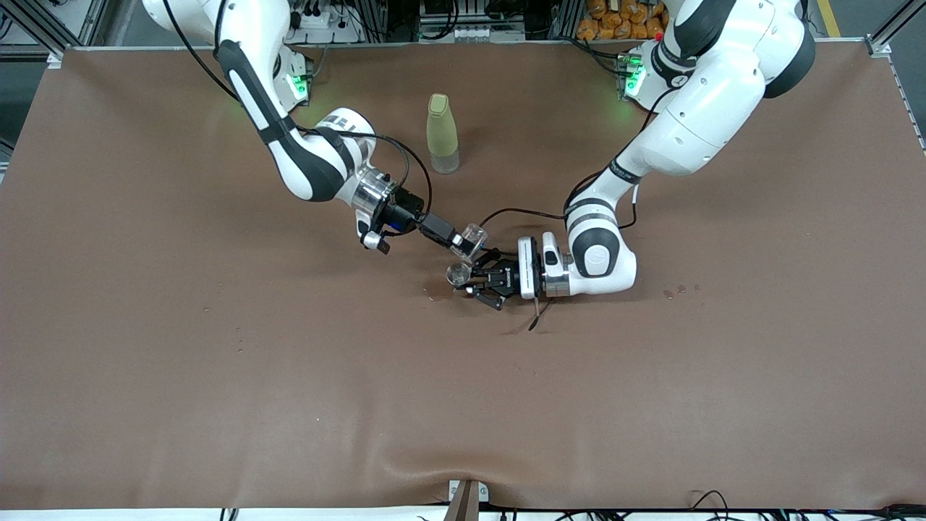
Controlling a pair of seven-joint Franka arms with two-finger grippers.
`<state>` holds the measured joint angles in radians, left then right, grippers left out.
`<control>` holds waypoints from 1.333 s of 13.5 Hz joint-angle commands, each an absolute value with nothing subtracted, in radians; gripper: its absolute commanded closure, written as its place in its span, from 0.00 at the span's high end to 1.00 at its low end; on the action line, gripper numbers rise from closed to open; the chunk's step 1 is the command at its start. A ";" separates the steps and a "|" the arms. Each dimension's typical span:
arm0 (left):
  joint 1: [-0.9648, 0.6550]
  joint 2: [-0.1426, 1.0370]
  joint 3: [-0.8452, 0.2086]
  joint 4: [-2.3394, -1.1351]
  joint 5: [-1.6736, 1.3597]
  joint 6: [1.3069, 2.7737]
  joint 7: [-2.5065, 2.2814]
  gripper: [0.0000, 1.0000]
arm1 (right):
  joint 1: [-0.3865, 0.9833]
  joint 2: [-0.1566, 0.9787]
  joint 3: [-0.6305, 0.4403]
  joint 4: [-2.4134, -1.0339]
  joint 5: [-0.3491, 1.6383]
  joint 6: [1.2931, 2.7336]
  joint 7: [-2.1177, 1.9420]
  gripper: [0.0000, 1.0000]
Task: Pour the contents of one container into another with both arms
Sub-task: 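Tilt the glass cup with the right gripper, pouring into the jigger, then move the glass cup and the jigger apart back to their sides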
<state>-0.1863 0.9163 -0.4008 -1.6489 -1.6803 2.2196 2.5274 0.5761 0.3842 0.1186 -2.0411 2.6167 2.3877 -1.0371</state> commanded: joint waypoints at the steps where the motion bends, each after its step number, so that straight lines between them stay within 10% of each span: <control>1: -0.198 0.917 -0.396 -1.637 -1.717 2.230 2.556 0.00 | 0.591 0.367 0.117 -2.048 2.772 2.396 -1.014 0.11; 18: -0.196 0.917 -0.396 -1.637 -1.715 2.230 2.556 0.00 | 0.479 0.334 0.109 -2.033 2.427 2.418 -1.222 0.03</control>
